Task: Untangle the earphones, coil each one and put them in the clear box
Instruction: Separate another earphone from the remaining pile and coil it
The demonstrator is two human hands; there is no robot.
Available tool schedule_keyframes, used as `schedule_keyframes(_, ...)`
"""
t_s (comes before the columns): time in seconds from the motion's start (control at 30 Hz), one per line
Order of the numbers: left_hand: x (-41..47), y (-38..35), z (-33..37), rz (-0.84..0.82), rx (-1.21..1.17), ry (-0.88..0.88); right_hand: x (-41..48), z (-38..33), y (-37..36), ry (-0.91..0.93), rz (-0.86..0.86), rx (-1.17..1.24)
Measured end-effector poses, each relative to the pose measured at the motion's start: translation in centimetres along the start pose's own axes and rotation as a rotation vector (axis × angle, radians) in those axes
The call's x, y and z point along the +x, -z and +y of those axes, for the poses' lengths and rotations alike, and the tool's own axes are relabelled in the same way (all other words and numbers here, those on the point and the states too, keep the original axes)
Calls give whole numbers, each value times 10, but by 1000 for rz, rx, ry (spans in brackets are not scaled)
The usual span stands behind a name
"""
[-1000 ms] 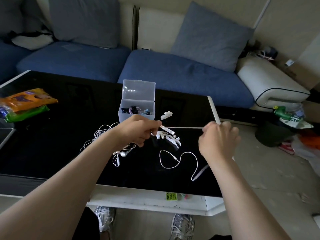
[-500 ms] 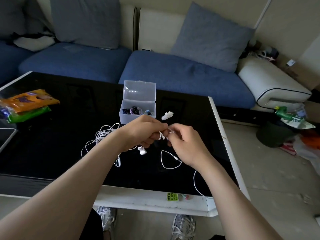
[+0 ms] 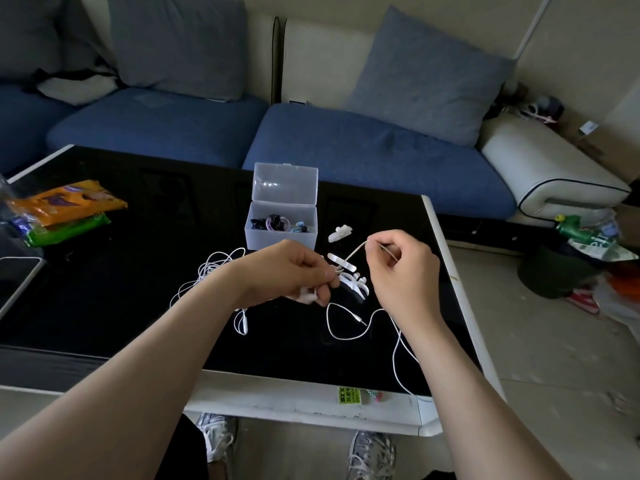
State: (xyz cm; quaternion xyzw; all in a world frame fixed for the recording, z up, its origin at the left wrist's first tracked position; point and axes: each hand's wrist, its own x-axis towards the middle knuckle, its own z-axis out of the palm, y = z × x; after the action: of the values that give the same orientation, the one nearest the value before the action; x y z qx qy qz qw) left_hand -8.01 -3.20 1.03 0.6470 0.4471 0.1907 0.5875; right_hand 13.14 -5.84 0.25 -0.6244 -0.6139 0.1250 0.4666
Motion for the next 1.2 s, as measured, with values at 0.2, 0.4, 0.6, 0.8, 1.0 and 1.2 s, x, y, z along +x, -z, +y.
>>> schedule_keyframes(0.2,0,-4,4,-38,-304,-69,-1,12,-10,-180,-211,-101)
schedule_keyframes(0.4,4,-6,4,90,-328,-93,-12,-2,-18,-95,-486,-145)
schedule_keyframes(0.6,8,-4,1,224,-244,-83,-18,-8,-23,64,-575,-103)
schedule_keyframes(0.8,12,0,-10,248,172,-129,-16,-20,-13,17,-573,3)
schedule_keyframes(1.0,3,-6,4,-44,65,-94,-1,-24,2,-347,-207,506)
schedule_keyframes(1.2,7,-12,9,-21,-340,-161,3,6,-10,-429,-259,327)
